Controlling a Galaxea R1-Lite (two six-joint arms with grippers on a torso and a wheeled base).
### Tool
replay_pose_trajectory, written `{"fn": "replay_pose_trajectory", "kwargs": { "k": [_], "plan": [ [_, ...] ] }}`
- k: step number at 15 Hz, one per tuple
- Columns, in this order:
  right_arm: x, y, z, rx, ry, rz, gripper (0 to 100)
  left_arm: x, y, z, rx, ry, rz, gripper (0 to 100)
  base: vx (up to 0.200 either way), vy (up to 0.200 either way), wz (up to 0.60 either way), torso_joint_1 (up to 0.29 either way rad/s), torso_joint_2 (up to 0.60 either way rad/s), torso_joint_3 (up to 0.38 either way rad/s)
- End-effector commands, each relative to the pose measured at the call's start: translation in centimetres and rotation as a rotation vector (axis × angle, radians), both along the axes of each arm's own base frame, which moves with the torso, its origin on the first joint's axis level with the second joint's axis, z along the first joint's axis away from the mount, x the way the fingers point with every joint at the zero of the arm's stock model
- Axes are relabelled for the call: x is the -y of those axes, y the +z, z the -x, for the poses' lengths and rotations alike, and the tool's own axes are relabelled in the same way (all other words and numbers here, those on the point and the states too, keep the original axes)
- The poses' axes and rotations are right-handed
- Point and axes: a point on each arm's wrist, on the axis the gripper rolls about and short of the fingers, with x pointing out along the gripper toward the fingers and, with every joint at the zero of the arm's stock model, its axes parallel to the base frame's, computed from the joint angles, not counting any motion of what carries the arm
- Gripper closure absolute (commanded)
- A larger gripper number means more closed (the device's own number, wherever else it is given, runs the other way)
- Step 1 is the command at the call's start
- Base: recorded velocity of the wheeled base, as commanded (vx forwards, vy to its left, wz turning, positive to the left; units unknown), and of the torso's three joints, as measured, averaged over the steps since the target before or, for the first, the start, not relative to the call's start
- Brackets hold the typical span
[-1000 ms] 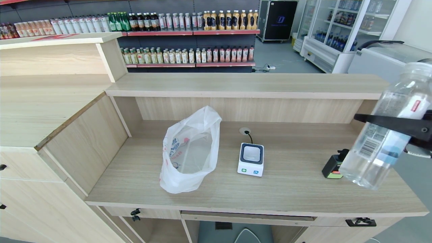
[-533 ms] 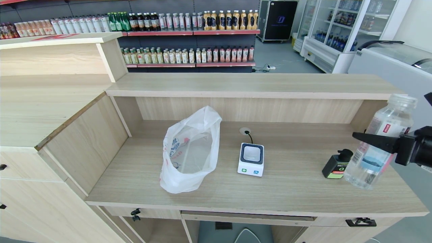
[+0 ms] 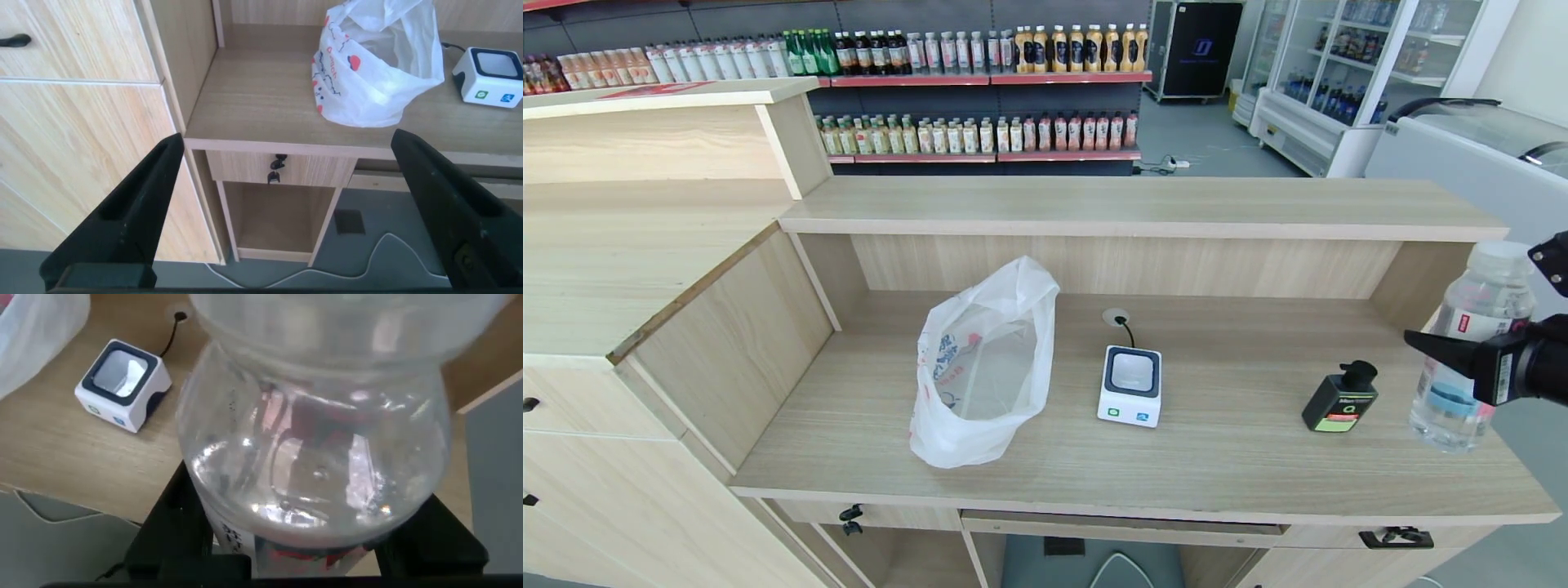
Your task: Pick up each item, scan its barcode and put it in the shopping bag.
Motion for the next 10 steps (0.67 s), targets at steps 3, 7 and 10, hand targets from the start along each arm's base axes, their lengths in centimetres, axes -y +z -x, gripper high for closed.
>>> {"fn": "replay_pose_trajectory", "kwargs": {
  "k": [3, 7, 10],
  "plan": [
    [-0.5, 0.5, -1.7, 0.019, 0.046, 0.069, 100, 0.0, 0.0, 0.0, 0.001, 0.001, 0.001, 0, 0.0, 0.0, 0.6, 0.001, 0.0, 0.002],
    [-1.2, -0.3, -4.7, 0.044, 0.145, 0.239, 100, 0.0, 0.0, 0.0, 0.001, 0.001, 0.0, 0, 0.0, 0.0, 0.45, 0.004, 0.0, 0.001],
    [-1.7, -1.9, -7.3, 0.026, 0.254, 0.313, 100, 0.0, 0.0, 0.0, 0.001, 0.001, 0.0, 0, 0.0, 0.0, 0.0, 0.0, 0.0, 0.0]
  ]
}}
